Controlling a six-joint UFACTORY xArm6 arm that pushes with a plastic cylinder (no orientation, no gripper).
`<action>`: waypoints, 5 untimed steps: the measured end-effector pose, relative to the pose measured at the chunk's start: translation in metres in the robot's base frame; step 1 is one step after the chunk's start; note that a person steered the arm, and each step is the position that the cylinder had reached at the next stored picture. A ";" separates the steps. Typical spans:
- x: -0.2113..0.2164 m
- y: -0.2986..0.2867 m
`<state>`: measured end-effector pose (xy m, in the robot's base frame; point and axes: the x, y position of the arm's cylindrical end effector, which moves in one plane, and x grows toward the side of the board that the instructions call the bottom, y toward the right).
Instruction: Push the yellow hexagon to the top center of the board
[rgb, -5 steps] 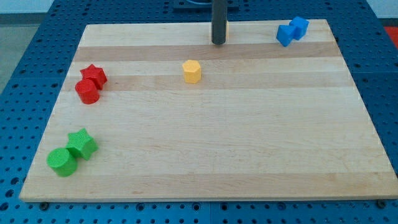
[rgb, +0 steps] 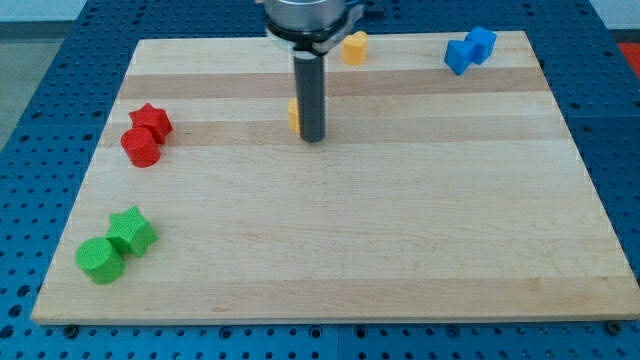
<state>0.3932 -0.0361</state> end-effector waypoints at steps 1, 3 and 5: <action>-0.012 -0.006; -0.038 -0.041; -0.050 -0.036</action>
<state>0.3427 -0.0721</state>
